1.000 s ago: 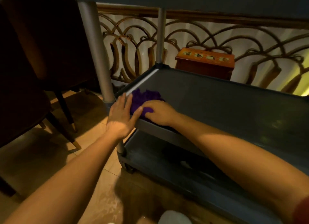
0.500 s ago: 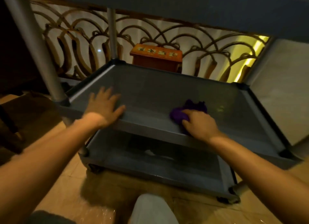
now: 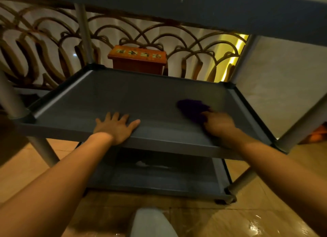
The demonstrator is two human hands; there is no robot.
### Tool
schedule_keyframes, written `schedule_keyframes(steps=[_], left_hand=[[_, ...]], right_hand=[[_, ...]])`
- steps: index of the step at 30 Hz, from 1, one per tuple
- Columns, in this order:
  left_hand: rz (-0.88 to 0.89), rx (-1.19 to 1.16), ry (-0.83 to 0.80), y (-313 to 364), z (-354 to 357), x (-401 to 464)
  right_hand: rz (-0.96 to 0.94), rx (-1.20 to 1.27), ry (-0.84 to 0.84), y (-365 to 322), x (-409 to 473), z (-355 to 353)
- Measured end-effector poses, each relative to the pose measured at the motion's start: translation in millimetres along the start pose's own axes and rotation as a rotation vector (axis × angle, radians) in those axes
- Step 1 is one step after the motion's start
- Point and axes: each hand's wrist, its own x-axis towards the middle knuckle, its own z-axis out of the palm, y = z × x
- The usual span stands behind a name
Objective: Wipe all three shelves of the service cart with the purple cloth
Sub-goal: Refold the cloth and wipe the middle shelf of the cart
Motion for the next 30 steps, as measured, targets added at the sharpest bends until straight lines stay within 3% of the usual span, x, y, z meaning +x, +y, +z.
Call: schedule_keyframes(steps=[3, 6, 11, 20, 22, 26, 28, 30], left_hand=[[0.001, 0.005, -0.012, 4.3, 3.5, 1.8], [-0.004, 0.002, 0.016, 6.4, 5.3, 3.9], [-0.008, -0.008, 0.074, 6.4, 7.8, 5.0], [-0.002, -0.014, 0.122, 6.5, 7.8, -0.7], [0.016, -0.153, 0.208, 3.3, 8.1, -5.2], [0.048, -0.818, 0.373, 10.6, -10.0, -24.3], [0.133, -1.043, 0.343, 29.1, -27.7, -45.9], [0.247, -1.311, 0.157, 52.0, -43.8, -70.6]], right_hand=[[0.267, -0.052, 0.030, 71.5, -2.3, -2.3], [0.309, 0.130, 0.001, 86.9, -10.5, -5.1], [0.121, 0.448, 0.089, 34.4, -53.3, 8.5], [-0.339, 0.902, -0.059, -76.4, -90.5, -13.6], [-0.377, 0.969, 0.071, -85.5, -99.3, -20.5], [-0.467, 0.910, 0.345, -73.9, -120.2, -40.3], [-0.557, 0.895, 0.408, -67.4, -129.7, -53.6], [-0.672, 0.878, 0.430, -64.7, -138.5, -63.3]])
